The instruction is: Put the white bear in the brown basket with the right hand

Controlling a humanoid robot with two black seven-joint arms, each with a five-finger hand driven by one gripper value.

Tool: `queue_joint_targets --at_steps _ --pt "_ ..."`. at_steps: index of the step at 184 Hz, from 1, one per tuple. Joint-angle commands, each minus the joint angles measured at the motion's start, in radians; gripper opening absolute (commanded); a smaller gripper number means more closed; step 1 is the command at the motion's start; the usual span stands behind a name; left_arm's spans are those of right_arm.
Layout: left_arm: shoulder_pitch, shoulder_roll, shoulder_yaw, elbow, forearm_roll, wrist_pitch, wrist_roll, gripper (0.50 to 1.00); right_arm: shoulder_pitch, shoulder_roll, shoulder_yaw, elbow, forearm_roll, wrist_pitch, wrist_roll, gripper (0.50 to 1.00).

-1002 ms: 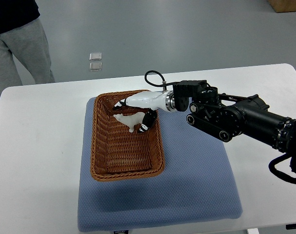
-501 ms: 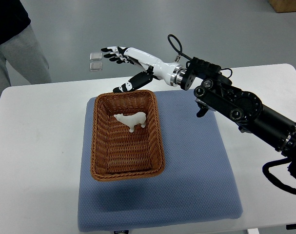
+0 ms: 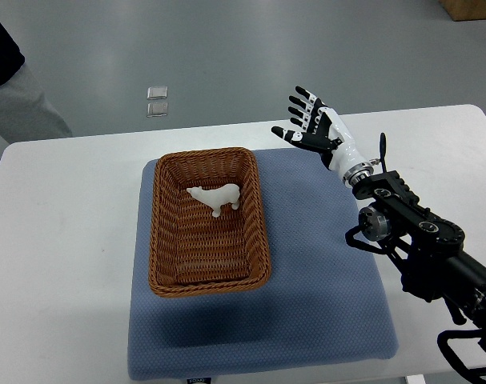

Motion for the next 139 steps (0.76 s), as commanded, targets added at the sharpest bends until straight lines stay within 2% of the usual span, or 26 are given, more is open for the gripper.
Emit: queue_joint_targets --at_steps 1,36,52,74,139 --pt "0.000 0.000 0.000 0.000 0.000 0.000 0.000 1.000 -0.015 0.000 0.000 -0.006 0.070 -0.002 0.012 0.921" --pt "0.000 0.000 0.000 0.000 0.000 0.000 0.000 1.000 -0.026 0.000 0.003 -0.016 0.196 -0.030 0.015 0.921" --pt "0.000 0.000 -0.001 0.000 -0.001 0.000 0.000 1.000 -0.025 0.000 0.002 -0.061 0.256 -0.053 0.019 0.921" --pt "0.000 0.000 -0.003 -0.011 0.000 0.000 0.000 1.000 -0.017 0.000 0.003 -0.094 0.262 -0.071 0.023 0.921" --pt "0.000 0.000 0.002 0.000 0.000 0.002 0.000 1.000 -0.022 0.000 0.005 -0.098 0.262 -0.102 0.037 0.921"
